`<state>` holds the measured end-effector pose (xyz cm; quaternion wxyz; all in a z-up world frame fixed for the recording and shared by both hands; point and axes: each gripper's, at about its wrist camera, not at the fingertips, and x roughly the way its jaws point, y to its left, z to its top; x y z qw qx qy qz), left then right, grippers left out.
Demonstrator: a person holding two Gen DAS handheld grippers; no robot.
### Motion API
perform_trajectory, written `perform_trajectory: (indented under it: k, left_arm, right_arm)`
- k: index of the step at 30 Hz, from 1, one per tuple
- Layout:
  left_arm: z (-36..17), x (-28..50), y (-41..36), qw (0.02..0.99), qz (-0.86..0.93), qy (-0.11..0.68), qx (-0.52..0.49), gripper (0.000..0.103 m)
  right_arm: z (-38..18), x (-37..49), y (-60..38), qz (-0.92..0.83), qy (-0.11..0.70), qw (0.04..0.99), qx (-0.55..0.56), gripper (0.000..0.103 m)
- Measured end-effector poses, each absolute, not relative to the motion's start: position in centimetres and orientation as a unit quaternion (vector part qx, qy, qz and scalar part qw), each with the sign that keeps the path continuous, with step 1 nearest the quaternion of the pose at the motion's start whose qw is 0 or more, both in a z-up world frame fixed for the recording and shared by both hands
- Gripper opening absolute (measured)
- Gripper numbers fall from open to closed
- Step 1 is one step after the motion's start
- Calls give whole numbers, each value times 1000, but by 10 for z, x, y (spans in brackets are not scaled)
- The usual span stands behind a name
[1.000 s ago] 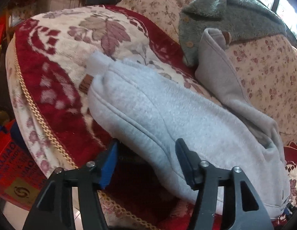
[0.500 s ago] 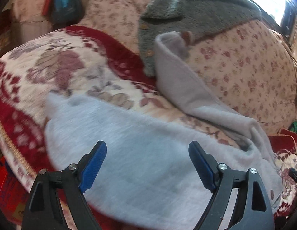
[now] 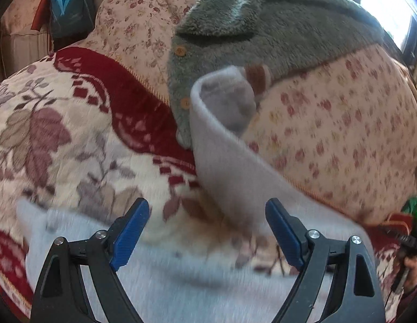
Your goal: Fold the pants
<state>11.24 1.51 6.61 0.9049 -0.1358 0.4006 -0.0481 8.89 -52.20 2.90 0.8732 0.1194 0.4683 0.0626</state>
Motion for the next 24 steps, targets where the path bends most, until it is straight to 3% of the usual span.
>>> perform_trajectory:
  k: [14,16,18,22,23,24]
  left_arm:
    - [52,213,-10,901,-68,423,-72,88]
    - [48,224,-11,900,-63,425,-70,88]
    - [44,234,-11,900,-57,427,-69,88]
    - [32,256,-15,896,-44,437,-62,88]
    - [29,260,-16,894,-45,440,-67,81]
    - [27,261,-16,894,-47,439,-73,68]
  right_arm:
    - [-43,151,-475,223,569,789,60,86]
    - [-45,148,-468,225,565,792,47,74]
    - [-46,143,-455,216,559,800,18,48]
    - [-37,128,-445,194,535,822,-4,33]
    - [-33,126,-444,189,529,827,-9,28]
    - [-27,123,-443,184,520,834,-19,26]
